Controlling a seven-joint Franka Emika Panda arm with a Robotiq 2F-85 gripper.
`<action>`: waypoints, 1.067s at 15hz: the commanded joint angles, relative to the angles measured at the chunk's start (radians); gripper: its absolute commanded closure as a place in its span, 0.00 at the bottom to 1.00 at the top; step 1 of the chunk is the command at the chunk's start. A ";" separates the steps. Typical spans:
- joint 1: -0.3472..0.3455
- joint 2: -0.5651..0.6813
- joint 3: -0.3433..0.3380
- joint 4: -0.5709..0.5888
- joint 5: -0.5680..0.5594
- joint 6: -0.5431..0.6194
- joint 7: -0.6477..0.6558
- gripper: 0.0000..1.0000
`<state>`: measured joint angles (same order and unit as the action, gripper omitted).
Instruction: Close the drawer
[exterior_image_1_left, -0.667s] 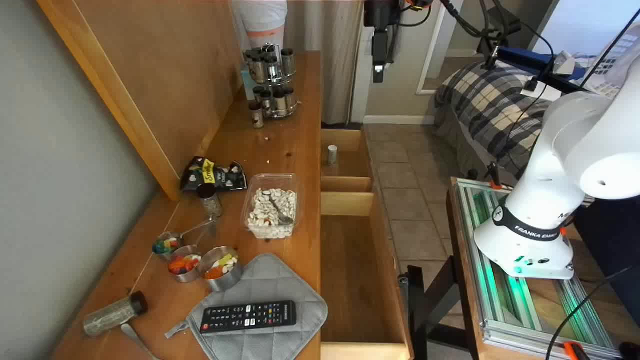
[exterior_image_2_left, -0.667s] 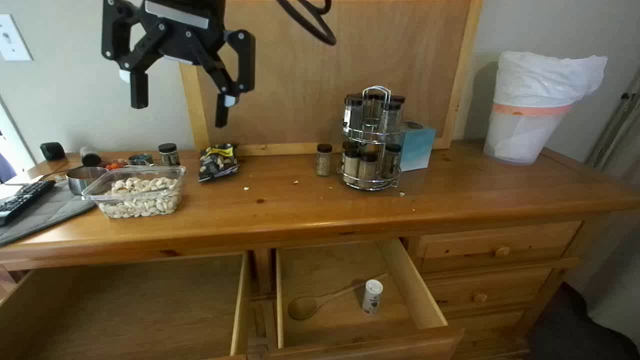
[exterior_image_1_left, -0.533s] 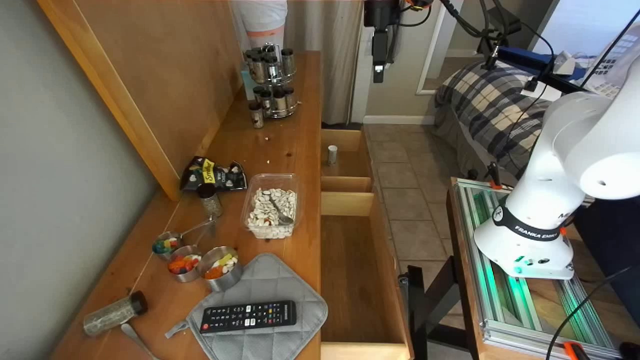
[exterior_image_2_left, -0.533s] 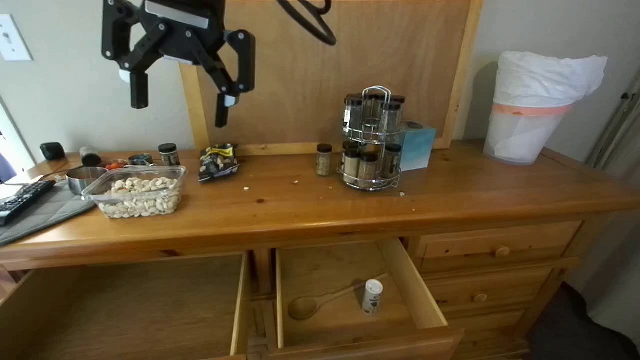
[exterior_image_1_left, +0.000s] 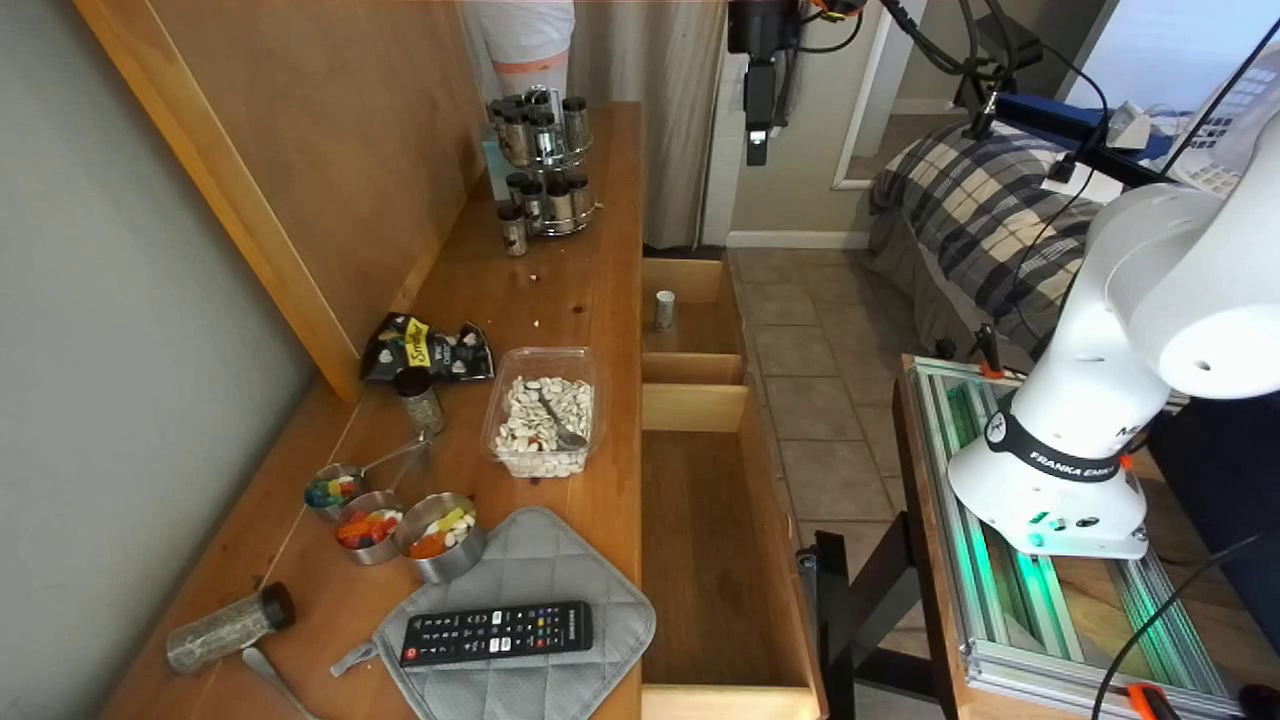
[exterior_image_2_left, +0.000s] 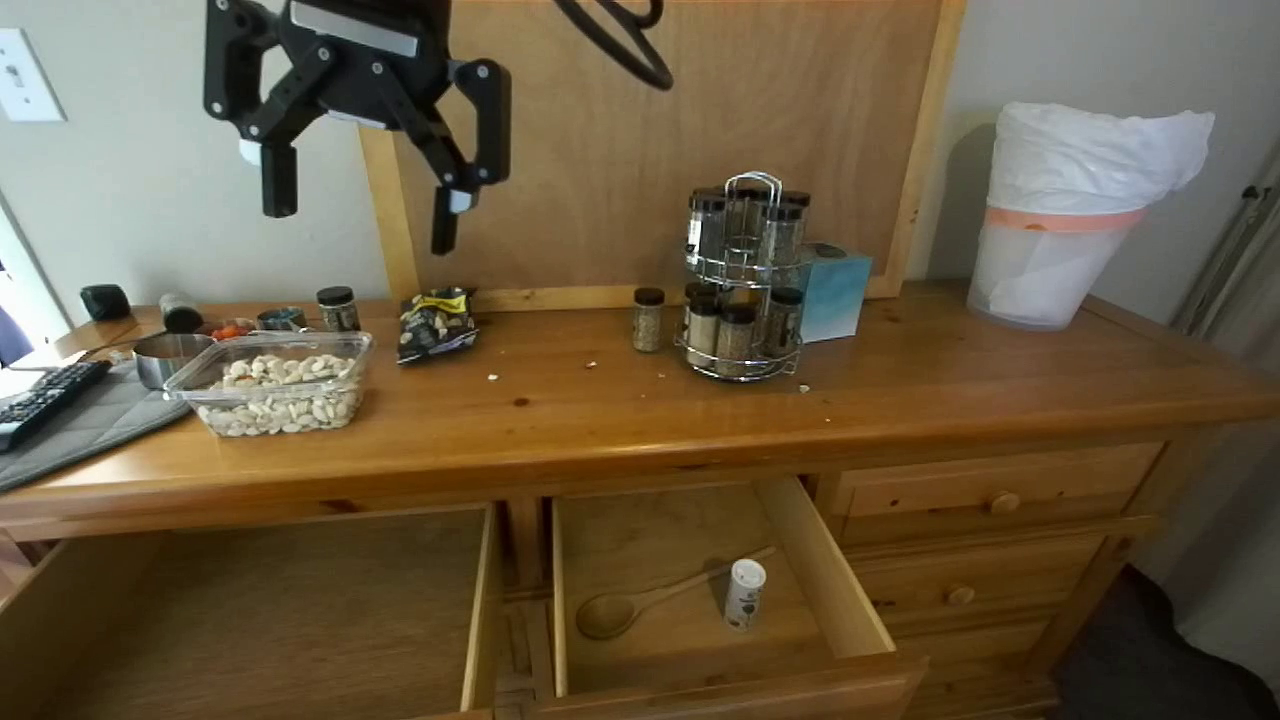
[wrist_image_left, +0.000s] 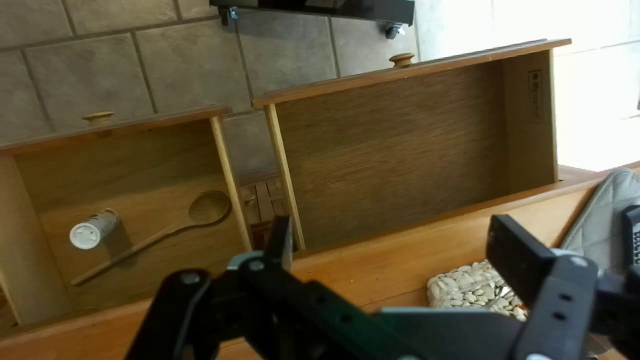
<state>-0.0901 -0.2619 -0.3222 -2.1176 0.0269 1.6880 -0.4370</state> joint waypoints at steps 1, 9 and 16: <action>-0.036 0.021 0.002 -0.015 -0.014 0.043 -0.075 0.00; -0.134 0.197 -0.051 -0.070 -0.018 0.327 -0.242 0.00; -0.203 0.444 -0.026 -0.034 -0.043 0.512 -0.241 0.00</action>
<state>-0.2533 0.0823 -0.3712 -2.1921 0.0092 2.1690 -0.6718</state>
